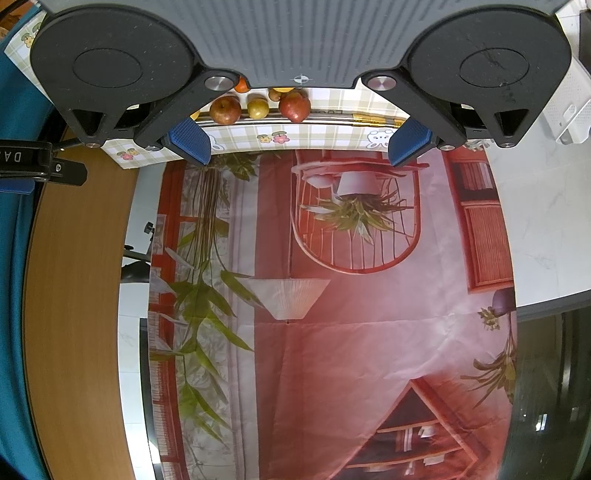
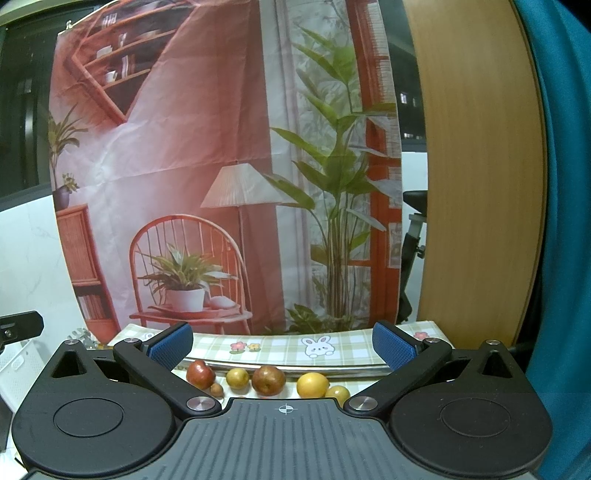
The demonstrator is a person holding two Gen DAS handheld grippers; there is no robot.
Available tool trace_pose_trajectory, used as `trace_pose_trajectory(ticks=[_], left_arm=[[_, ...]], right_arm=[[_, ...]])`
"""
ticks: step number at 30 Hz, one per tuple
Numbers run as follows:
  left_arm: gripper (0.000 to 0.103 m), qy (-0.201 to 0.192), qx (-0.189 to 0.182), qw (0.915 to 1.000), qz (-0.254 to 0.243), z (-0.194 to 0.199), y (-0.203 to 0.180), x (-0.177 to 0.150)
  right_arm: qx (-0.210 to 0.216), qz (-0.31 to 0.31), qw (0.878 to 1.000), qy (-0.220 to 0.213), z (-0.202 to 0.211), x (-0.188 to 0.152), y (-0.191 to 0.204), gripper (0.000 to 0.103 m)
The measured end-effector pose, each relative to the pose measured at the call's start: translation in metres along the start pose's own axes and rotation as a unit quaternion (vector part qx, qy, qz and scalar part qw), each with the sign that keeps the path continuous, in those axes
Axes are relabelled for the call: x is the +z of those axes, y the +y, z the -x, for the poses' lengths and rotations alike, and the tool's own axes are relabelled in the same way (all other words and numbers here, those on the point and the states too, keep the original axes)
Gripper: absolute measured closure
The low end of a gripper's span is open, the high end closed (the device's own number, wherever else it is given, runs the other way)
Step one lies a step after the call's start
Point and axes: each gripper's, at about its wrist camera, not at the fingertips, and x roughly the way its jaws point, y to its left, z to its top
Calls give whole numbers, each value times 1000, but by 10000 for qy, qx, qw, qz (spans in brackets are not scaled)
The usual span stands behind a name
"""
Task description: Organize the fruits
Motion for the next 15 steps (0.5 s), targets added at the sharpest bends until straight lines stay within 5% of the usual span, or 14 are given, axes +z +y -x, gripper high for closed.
trace_pose_trajectory(ticks=[15], left_arm=[[0,-28,32,10000,51,0,1,1]], right_arm=[[-2,-8,10000,-13,1,0,-1,0]])
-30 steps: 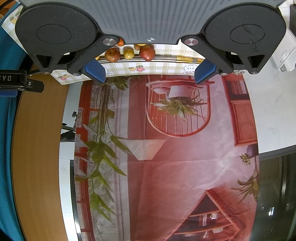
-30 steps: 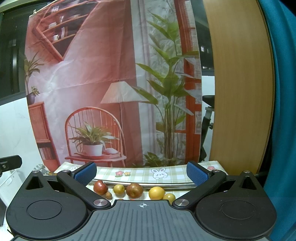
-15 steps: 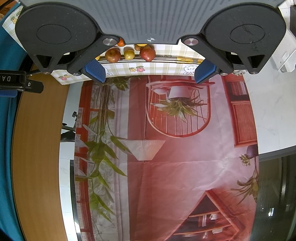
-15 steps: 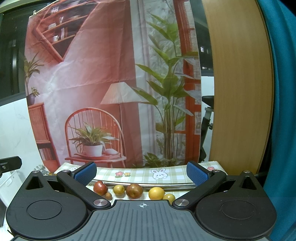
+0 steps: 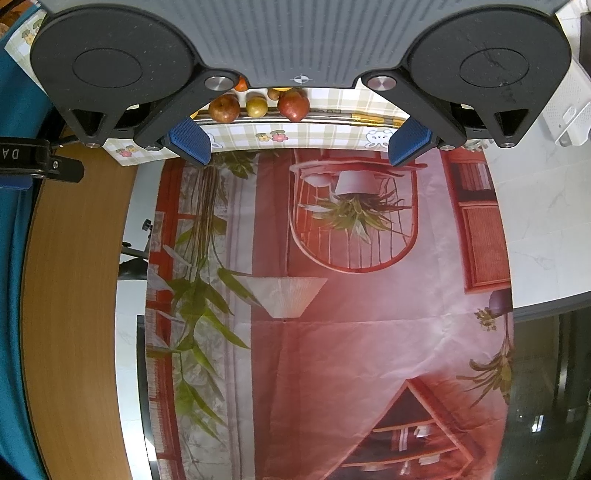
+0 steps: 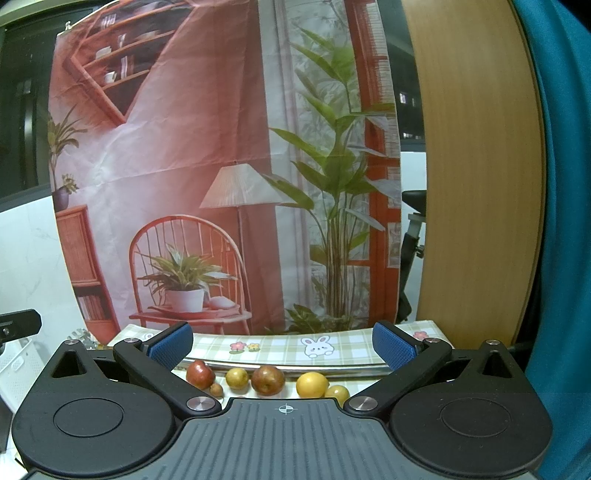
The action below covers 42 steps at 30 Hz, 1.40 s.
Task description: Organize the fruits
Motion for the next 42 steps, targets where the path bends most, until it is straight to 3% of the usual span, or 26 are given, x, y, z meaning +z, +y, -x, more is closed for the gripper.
trace_pose_trajectory(ticks=[32,36,42], left_arm=[[0,-2,-130,9998,159,-2,2,-3],[0,84,-193,9996,178,-11,6,-8],[0,386,152,9989,201,-42,20,-21]], right_arm=[[63,-61,10000,-5,0,-1,-4,0],[166,-225,9996,26,-12,-12,-16,0],[87,-458,9985,294,-51,-36,-37,0]])
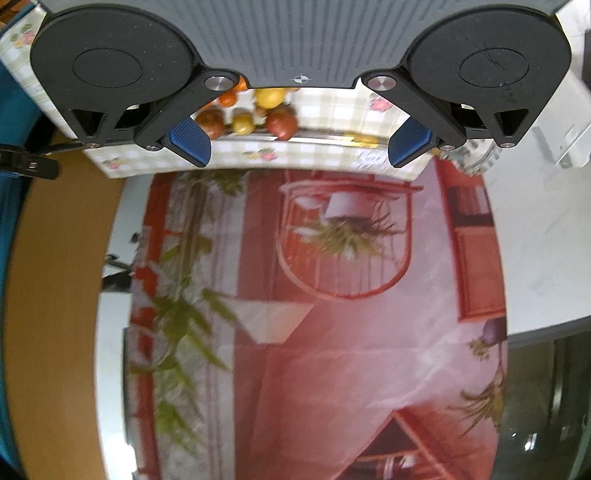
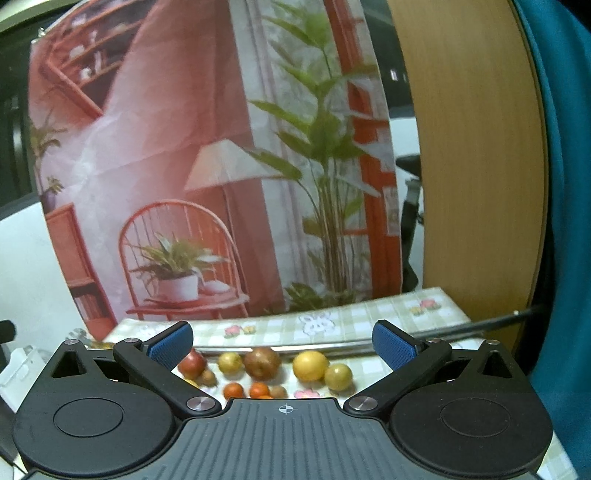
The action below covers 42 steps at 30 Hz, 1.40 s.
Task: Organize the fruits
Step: 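Move both grippers down toward the row of fruits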
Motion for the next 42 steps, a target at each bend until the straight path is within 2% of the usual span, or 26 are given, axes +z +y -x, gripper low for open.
trace_pose_trajectory(ticks=[4,8,12,16,18,23,31,34,42], left_arm=[[0,313,185,9993,84,-30,15,-7],[3,578,118,9981,201,-61,33,-15],[20,823,-38,9965,99,-94,38,-28],[35,1052,-232,9939,-238,-129,36,-53],[48,1267,-306,9904,-462,-151,33,-67],[64,1778,-606,9809,-500,-200,35,-97],[64,2068,-882,9730,-522,-255,35,-125],[64,2128,-1034,9705,-456,-267,35,-127],[64,2123,-1149,9689,-537,-287,26,-131]], right_arm=[[-26,2,9996,265,-32,-16,-11,0],[-1,148,9986,504,-65,-29,-15,0],[112,177,9975,680,-92,-38,-17,0],[122,200,9962,842,-117,-45,-18,0],[136,160,9954,939,-128,-47,-20,0],[142,9,9934,1136,-150,-55,-26,1],[80,-329,9902,1357,-174,-61,-43,1],[48,-377,9893,1406,-178,-63,-47,1],[58,-384,9880,1495,-186,-65,-48,1]])
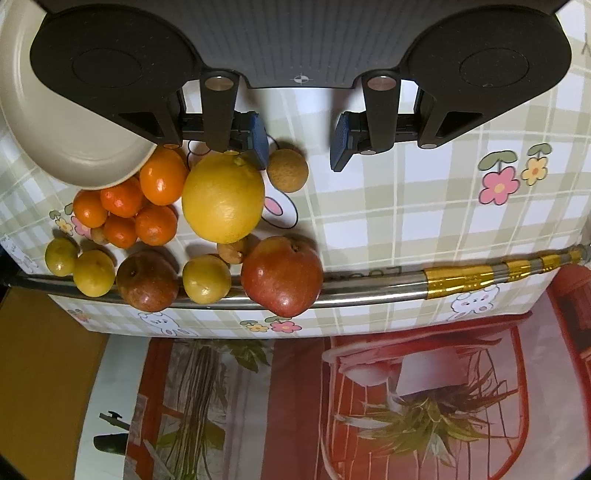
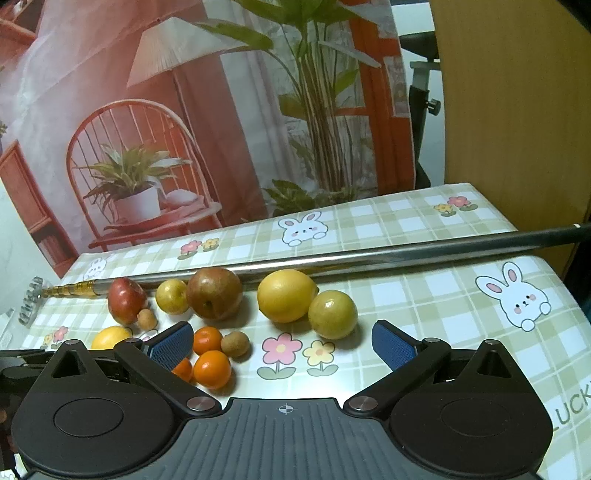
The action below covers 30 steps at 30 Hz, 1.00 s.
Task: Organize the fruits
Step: 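Move both grippers down toward the row of fruits, then grasp the small brown kiwi with the left gripper while the right grasps a green-yellow fruit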
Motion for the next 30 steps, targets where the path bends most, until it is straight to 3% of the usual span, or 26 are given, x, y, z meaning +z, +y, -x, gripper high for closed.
trace_pose_trajectory(ticks=[15,18,21,30], left_arm=[[65,-120,54,9998,-163,-17,-4,11],[75,-67,-57,9999,-105,-21,-1,12],[75,-121,25,9998,-184,-21,-3,11],[75,-587,114,9977,319,19,4,7]], right_arm=[[-78,-21,9999,80,-6,-1,-5,1],[-63,-33,9999,89,-7,-1,-5,1],[-14,-17,10000,55,-10,-3,-8,1],[-18,569,9964,-628,-31,-15,-17,9]])
